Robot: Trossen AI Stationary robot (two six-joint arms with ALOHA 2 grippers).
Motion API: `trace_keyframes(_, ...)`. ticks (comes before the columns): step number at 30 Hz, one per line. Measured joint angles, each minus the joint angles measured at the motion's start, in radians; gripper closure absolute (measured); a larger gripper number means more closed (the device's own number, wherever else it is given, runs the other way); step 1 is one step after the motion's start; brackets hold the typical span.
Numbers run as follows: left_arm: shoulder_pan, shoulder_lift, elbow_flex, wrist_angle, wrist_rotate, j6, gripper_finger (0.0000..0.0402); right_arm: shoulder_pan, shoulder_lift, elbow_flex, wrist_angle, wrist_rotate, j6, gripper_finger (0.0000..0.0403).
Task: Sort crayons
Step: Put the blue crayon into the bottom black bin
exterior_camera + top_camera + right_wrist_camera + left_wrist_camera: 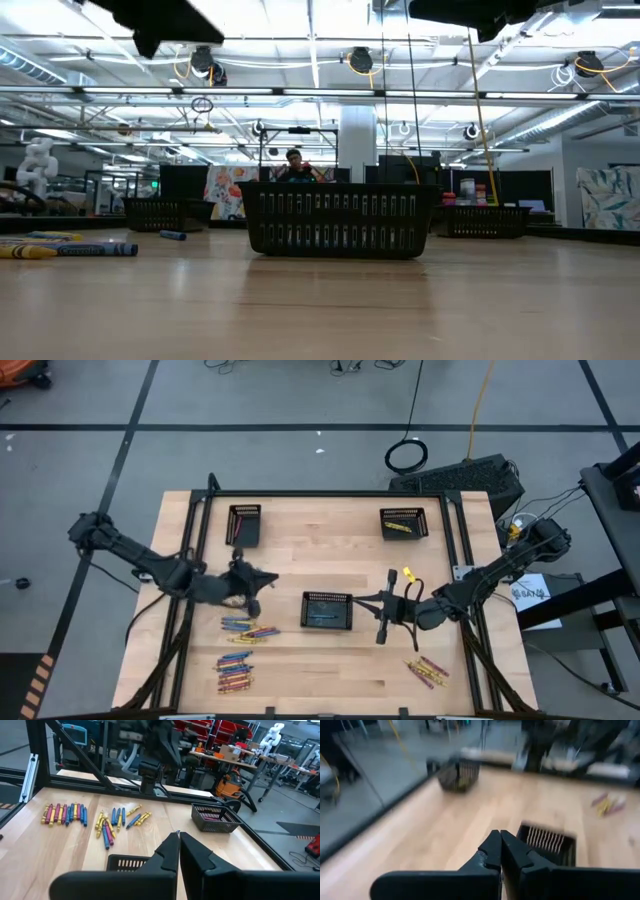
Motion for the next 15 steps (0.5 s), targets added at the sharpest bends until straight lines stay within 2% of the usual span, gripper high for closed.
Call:
trace_keyframes(3, 0.099, 0.046, 0.062, -0.194, 0.179, -0.061, 0.0401, -0.003, 0.000, 0.000, 0.000, -0.001, 0.017, 0.0403)
trace_keyframes(6, 0.175, 0.129, 0.114, -0.323, 0.336, -0.031, 0.0402, -0.003, 0.000, 0.000, 0.000, -0.001, 0.017, 0.0403)
trace_keyframes(10, 0.245, 0.257, 0.175, -0.495, 0.416, 0.121, 0.0402, -0.003, 0.000, 0.000, 0.000, -0.001, 0.018, 0.0403)
trace_keyframes(15, 0.341, 0.424, 0.246, -0.741, 0.477, 0.202, 0.0401, -0.003, 0.000, 0.000, -0.001, -0.001, 0.018, 0.0403)
